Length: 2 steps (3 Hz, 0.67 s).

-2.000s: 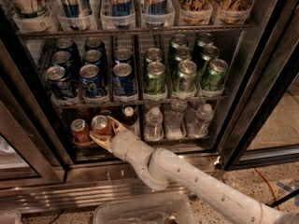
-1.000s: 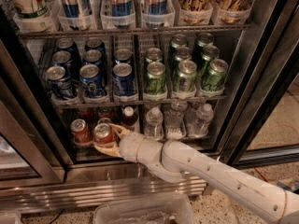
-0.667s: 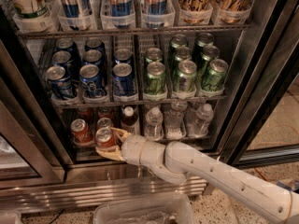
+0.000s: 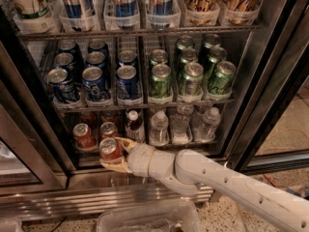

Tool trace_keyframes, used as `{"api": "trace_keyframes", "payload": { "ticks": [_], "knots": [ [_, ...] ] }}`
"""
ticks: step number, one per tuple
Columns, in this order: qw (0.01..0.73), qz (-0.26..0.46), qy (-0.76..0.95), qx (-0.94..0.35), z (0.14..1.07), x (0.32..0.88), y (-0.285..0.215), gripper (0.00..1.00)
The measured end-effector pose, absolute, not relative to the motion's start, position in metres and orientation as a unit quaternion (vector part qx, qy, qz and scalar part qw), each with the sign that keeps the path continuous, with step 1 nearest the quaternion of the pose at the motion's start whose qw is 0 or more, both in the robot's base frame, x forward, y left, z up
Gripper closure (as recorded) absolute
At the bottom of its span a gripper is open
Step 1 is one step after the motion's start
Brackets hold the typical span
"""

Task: Pick coke can from bottom shelf of fridge

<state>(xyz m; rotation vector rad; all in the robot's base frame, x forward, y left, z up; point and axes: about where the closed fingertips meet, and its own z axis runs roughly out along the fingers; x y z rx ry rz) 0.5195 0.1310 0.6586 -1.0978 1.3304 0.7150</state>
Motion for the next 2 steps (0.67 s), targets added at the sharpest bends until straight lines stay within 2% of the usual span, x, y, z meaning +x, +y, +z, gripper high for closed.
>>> {"api": "trace_keyframes", "payload": {
  "ticks": [2],
  "knots": [
    [0.589, 0.297, 0.580, -0.477, 0.686, 0.498, 0.109, 1.00]
  ]
}}
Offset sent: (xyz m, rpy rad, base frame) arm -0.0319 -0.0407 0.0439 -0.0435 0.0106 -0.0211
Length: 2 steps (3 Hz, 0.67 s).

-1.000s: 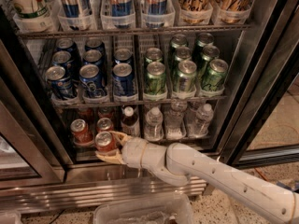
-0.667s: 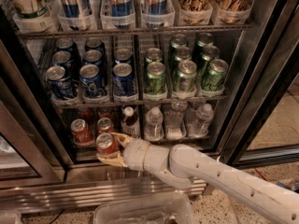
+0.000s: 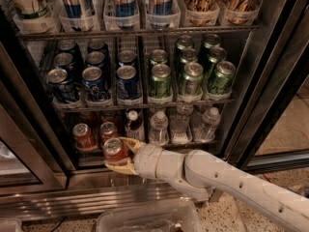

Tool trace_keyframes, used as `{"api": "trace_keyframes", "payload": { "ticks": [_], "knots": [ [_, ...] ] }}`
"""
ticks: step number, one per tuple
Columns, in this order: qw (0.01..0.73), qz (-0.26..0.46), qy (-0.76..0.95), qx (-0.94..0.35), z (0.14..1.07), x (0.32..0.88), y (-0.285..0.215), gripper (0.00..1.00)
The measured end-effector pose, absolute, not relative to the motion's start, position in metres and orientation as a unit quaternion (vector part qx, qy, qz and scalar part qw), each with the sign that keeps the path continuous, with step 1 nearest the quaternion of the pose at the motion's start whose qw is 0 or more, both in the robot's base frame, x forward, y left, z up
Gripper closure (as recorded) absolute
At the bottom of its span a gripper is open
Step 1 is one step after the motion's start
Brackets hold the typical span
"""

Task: Pick coke can from bottom shelf of fridge

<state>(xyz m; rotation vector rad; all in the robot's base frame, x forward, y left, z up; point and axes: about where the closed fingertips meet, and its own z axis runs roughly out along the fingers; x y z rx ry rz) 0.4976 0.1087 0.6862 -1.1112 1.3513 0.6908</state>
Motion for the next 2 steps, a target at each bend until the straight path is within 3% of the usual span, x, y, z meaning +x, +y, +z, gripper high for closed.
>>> {"api": "trace_keyframes", "payload": {
  "ticks": [2],
  "knots": [
    [0.580, 0.305, 0.595, -0.465, 0.707, 0.482, 0.080, 1.00]
  ]
}}
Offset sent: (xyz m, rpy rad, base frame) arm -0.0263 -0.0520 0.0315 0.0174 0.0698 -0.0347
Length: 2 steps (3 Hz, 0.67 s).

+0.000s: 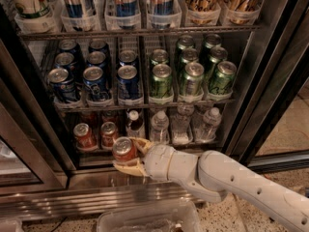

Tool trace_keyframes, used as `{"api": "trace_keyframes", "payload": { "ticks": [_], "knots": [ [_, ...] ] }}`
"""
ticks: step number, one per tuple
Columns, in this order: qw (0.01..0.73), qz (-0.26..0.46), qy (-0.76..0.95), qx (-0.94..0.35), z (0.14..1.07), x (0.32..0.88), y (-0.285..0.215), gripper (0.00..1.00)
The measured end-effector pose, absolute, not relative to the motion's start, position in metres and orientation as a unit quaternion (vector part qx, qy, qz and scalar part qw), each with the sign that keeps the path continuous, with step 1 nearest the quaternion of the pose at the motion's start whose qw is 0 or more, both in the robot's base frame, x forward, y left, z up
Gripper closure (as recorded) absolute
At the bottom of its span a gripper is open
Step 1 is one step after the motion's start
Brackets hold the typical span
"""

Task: Pick coke can from bottom shelf of fridge

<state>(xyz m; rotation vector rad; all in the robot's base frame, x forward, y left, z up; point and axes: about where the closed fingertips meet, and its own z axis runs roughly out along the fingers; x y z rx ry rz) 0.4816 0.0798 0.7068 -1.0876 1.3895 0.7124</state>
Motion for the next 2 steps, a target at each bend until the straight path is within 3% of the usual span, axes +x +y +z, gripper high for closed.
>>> {"api": "trace_keyframes", "payload": {
  "ticks": [2],
  "knots": [
    [0.593, 0.310, 0.597, -0.443, 0.727, 0.453, 0.058, 1.00]
  ]
}}
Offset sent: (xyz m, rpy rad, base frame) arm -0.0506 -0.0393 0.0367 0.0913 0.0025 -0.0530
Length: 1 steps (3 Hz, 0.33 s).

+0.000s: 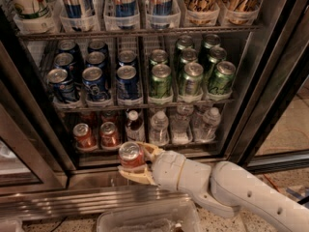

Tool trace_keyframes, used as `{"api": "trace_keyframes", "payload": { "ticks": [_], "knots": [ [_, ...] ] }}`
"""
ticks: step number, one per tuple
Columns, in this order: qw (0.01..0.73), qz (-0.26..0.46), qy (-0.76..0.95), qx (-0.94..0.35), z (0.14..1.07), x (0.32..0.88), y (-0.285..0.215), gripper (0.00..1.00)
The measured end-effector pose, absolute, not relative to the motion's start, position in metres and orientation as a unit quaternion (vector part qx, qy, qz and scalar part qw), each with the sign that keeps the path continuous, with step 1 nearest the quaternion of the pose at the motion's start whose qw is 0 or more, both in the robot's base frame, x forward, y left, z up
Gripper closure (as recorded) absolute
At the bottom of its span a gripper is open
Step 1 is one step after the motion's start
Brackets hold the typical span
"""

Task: Pick coke can from bottom shelf of fridge

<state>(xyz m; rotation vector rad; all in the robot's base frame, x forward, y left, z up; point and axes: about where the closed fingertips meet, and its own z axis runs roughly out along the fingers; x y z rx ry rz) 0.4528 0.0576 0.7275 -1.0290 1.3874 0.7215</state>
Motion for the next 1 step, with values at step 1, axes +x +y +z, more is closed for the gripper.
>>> {"api": "trace_keyframes", "payload": {
  "ticks": [1],
  "knots": [
    [0.603, 0.309, 0.601, -0.423, 0.7331, 0.4419, 0.0502, 1.00]
  ]
}}
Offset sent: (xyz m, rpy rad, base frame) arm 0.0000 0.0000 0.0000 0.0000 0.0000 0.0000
